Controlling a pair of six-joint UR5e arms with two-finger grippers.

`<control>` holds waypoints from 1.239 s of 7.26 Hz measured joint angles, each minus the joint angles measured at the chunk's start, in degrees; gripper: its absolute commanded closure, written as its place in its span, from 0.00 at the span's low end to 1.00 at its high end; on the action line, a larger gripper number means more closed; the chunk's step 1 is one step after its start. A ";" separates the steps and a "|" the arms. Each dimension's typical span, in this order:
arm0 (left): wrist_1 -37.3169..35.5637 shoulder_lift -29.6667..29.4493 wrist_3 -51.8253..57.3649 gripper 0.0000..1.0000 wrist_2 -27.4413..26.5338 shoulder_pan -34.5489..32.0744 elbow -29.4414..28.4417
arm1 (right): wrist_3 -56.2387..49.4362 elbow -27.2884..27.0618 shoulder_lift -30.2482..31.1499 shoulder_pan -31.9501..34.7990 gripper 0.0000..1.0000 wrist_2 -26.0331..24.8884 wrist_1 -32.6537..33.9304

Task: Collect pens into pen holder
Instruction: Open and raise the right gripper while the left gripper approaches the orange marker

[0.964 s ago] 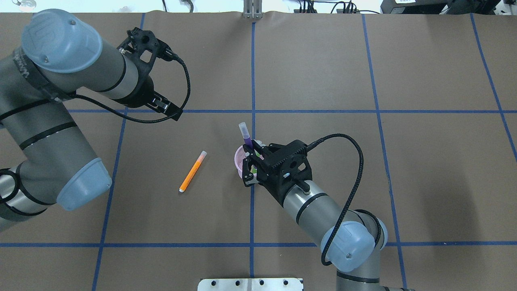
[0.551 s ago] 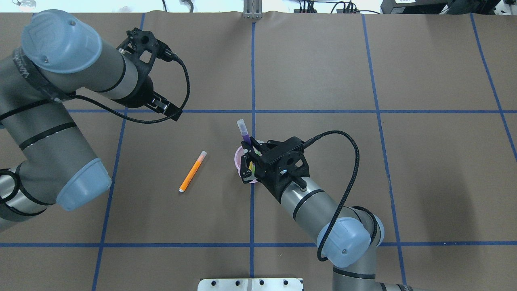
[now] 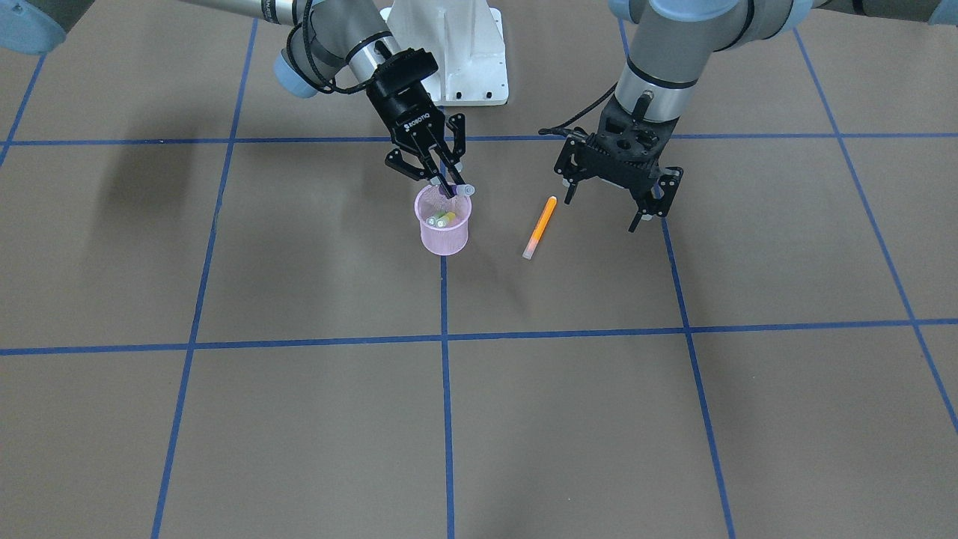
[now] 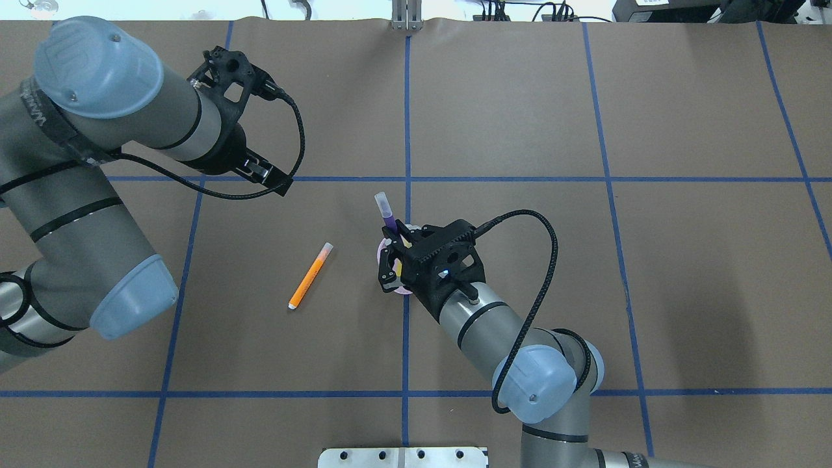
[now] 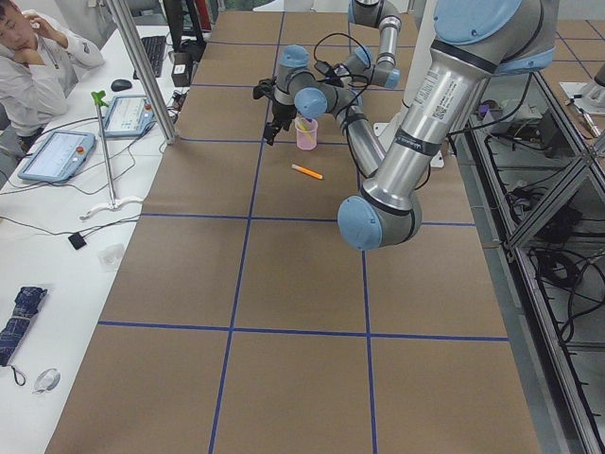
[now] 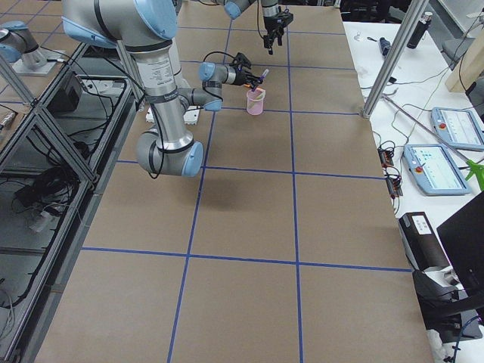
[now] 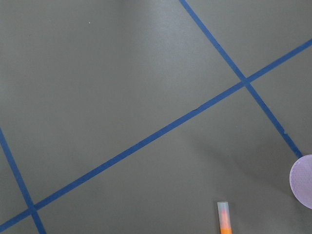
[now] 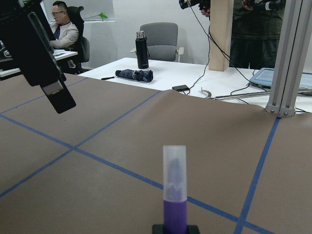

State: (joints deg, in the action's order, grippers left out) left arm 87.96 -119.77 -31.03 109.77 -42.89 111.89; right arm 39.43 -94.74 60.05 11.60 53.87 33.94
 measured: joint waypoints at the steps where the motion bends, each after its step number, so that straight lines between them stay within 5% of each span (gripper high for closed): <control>1: 0.01 0.03 0.00 0.00 0.01 0.00 0.00 | 0.89 0.36 -0.23 -0.05 0.01 -0.20 0.06; 5: 0.10 0.96 -0.16 0.00 -0.07 0.33 -0.08 | 3.73 -1.04 -0.37 2.37 0.01 1.67 0.79; 9: 3.87 2.43 -4.79 0.00 -0.15 2.06 -2.88 | 14.98 -3.88 1.23 17.76 0.01 24.87 15.33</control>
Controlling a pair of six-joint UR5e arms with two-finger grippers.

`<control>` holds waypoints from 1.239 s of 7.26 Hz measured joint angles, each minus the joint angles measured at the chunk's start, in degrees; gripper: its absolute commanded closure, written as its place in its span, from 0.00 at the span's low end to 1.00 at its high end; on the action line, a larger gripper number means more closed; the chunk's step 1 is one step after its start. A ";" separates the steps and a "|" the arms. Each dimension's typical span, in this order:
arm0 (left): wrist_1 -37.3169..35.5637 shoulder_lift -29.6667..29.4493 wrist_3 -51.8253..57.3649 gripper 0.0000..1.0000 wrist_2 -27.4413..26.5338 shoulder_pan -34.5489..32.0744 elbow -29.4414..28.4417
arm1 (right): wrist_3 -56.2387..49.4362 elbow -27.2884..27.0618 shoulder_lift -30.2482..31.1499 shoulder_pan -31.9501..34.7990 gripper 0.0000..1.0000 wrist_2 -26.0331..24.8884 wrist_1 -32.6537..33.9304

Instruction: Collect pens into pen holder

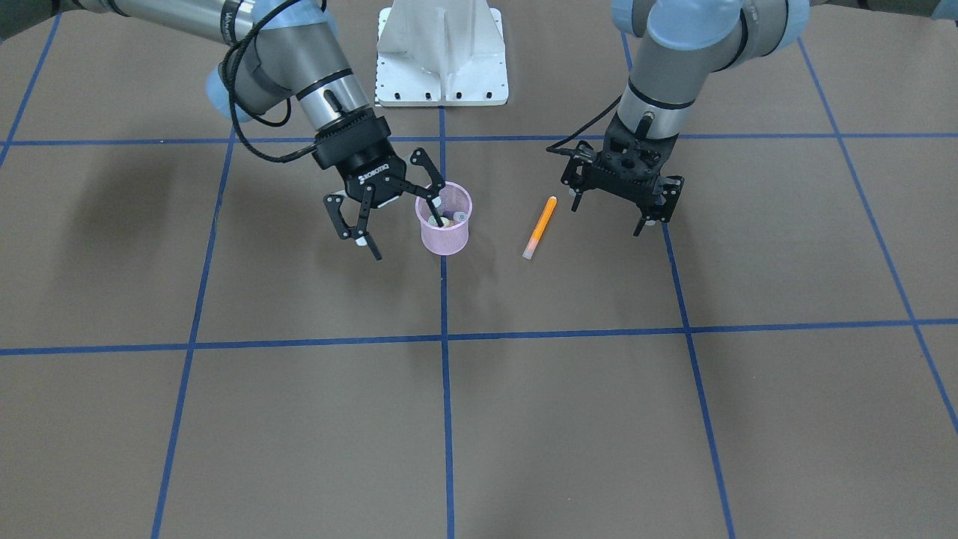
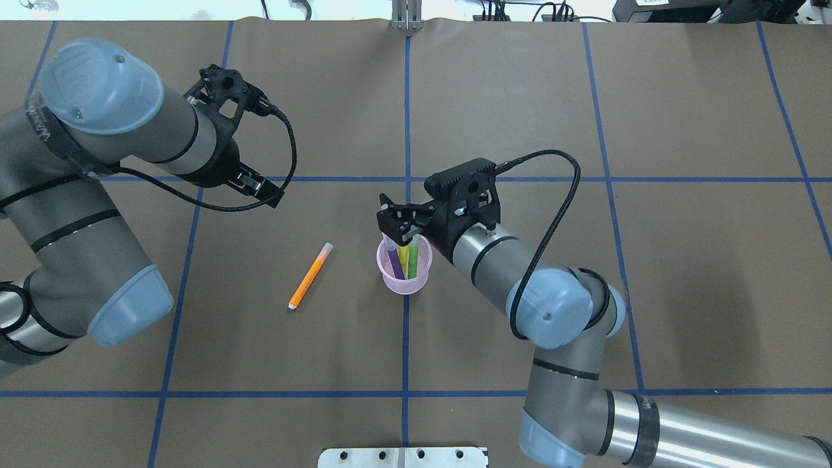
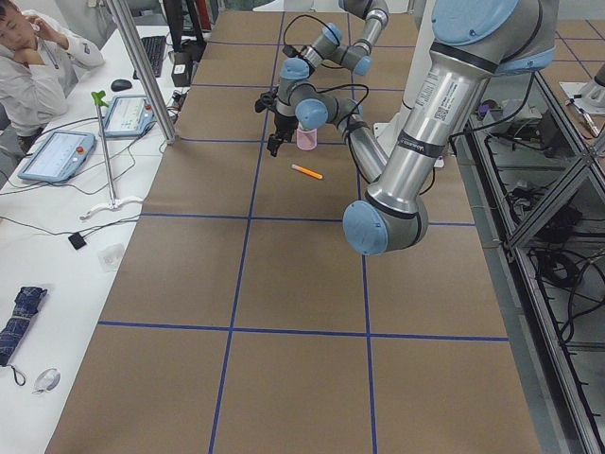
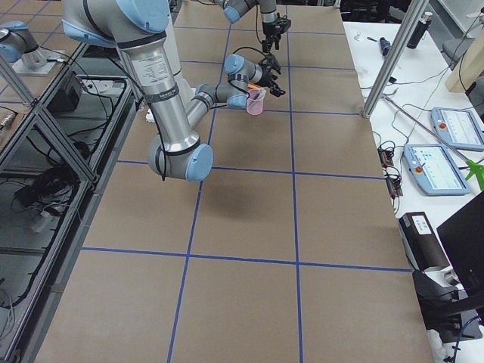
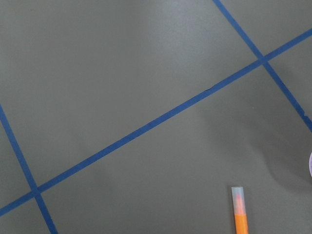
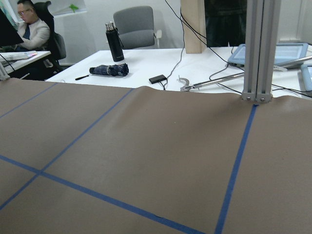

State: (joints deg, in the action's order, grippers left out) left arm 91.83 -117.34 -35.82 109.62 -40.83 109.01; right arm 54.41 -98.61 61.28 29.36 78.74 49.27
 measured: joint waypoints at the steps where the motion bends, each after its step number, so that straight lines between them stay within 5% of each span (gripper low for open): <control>1: 4.06 0.01 -3.72 0.00 -0.13 1.40 -2.70 | 1.64 -0.23 0.83 4.37 0.01 7.39 4.38; 4: 12.66 0.06 -11.90 0.00 -2.17 5.85 -9.58 | 2.49 -0.38 2.88 19.04 0.00 29.83 19.19; 6: 13.35 -0.02 -14.41 0.04 -2.99 8.57 -10.37 | -3.70 -0.67 6.18 25.73 0.00 37.67 22.38; 8: 13.32 -0.26 -14.68 0.32 -3.16 10.61 -10.79 | -9.32 -0.70 8.63 29.74 0.00 41.76 22.75; 9: 13.30 -0.53 -14.55 0.38 -3.18 11.34 -11.27 | -11.10 -0.64 9.52 31.40 0.00 43.72 22.95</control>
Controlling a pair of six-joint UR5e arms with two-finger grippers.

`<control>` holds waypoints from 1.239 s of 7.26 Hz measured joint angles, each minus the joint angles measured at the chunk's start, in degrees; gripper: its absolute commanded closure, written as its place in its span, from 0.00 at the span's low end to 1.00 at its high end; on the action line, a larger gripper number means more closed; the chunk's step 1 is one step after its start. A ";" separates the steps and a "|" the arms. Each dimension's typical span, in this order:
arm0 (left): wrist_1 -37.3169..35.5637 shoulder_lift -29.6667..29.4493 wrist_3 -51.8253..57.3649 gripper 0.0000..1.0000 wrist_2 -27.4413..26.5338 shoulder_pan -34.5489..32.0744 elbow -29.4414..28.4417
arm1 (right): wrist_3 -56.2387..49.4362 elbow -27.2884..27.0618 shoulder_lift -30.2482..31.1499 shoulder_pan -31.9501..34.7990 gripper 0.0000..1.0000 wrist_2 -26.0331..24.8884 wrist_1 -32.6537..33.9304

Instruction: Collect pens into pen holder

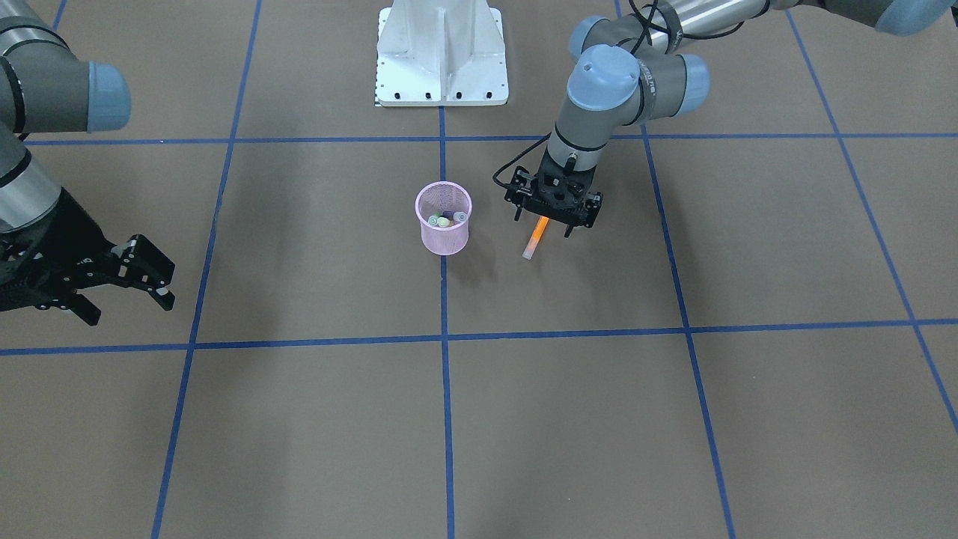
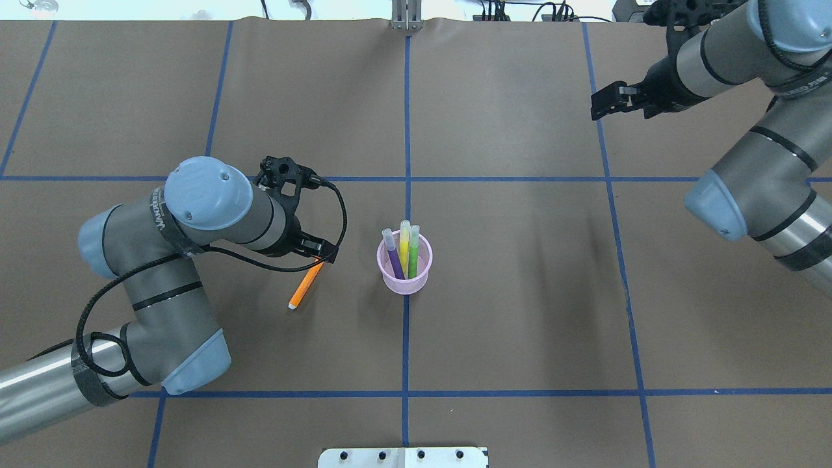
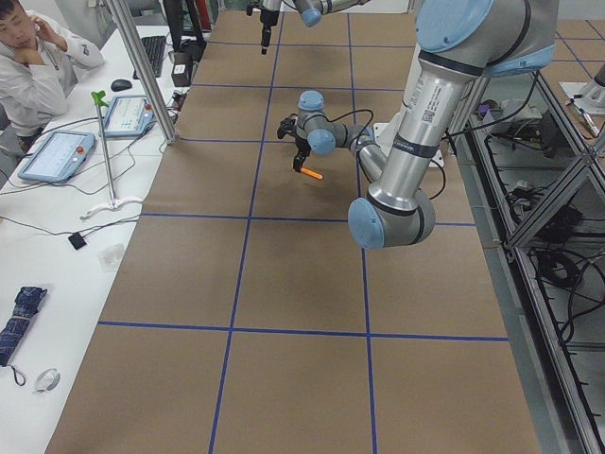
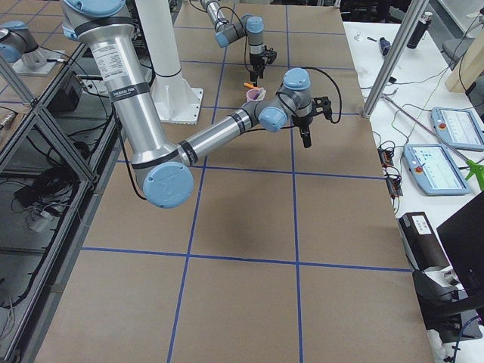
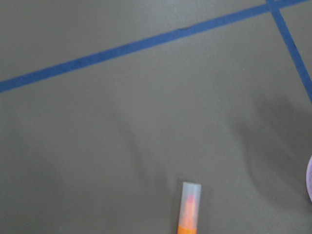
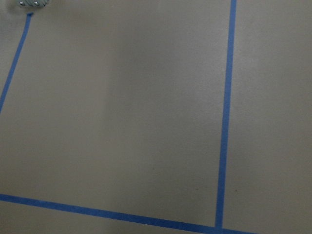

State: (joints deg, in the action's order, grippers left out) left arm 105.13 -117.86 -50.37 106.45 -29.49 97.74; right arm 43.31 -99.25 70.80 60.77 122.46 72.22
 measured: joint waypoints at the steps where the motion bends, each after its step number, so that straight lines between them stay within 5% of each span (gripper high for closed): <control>1: -0.01 -0.14 0.16 0.39 -0.01 0.49 -0.33 | -1.76 0.06 1.11 1.45 0.00 1.31 0.08; 9: 0.25 -0.69 0.44 0.54 -0.01 0.92 -2.10 | -4.99 0.33 3.12 3.34 0.00 2.00 0.21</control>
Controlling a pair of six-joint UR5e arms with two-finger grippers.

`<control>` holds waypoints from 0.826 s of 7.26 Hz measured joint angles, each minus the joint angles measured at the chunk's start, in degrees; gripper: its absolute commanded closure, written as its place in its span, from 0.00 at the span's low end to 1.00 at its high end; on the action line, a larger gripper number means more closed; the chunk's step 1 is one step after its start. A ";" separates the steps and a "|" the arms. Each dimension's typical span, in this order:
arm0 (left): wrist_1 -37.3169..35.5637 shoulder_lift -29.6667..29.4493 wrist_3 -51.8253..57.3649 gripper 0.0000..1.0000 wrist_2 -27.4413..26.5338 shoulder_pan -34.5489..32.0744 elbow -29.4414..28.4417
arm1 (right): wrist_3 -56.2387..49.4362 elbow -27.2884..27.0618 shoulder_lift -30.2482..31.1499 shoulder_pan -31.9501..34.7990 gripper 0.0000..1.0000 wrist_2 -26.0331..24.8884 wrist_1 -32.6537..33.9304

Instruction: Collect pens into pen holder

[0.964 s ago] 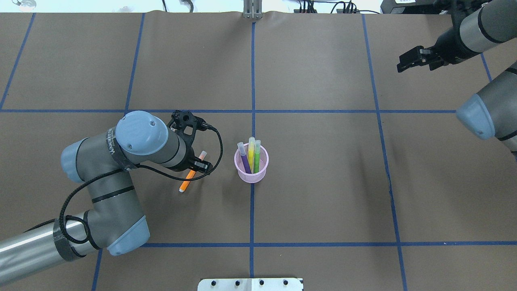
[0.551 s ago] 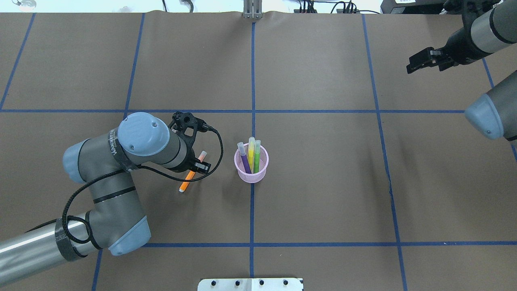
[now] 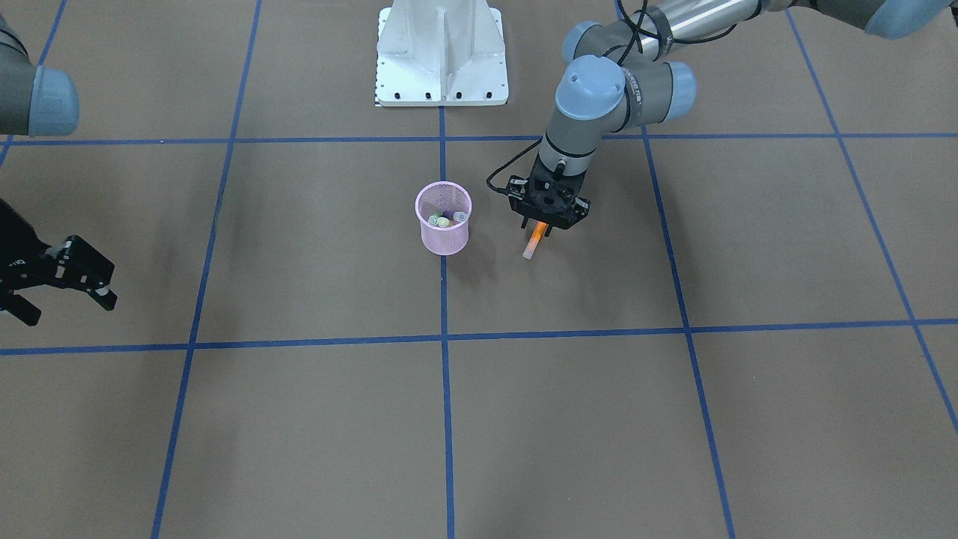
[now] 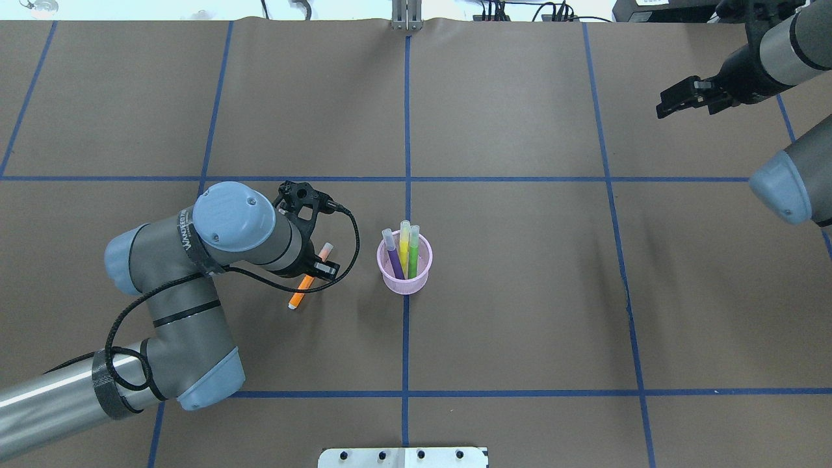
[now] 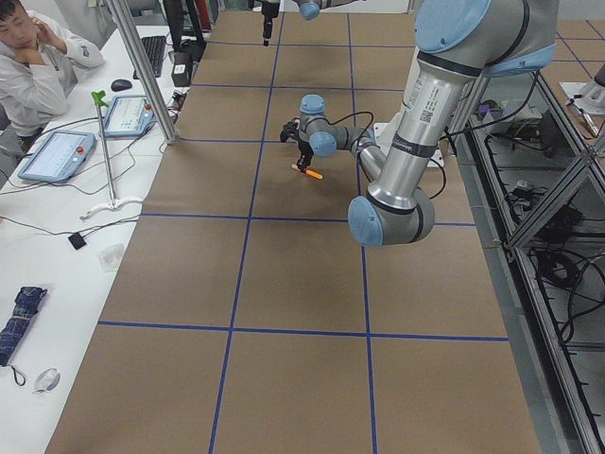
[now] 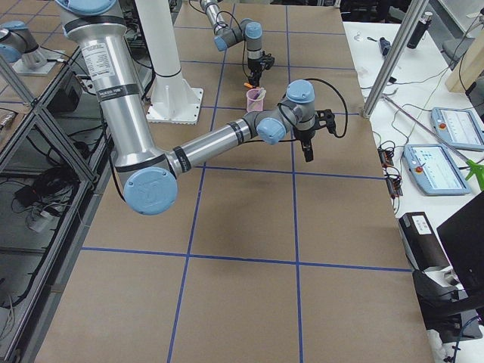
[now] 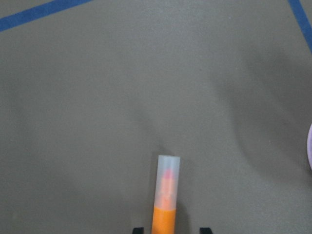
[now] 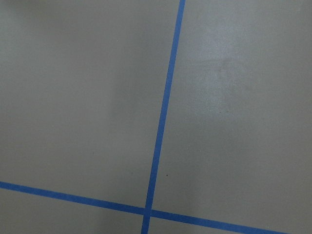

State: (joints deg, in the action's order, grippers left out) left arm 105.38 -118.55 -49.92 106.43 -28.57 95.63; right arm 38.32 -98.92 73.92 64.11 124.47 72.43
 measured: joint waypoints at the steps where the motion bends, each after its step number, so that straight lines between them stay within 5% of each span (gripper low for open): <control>1: 0.00 -0.03 0.00 0.55 0.00 0.00 -0.11 | 0.00 0.00 -0.02 -0.02 0.00 -0.03 -0.02; 6: 0.12 -0.09 0.08 0.58 0.06 0.01 -0.75 | 0.00 -0.03 0.05 -0.04 0.00 -0.12 -0.09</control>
State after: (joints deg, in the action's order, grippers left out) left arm 105.50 -118.64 -49.84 106.49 -28.56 94.89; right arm 38.32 -98.95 73.97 64.07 124.35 72.34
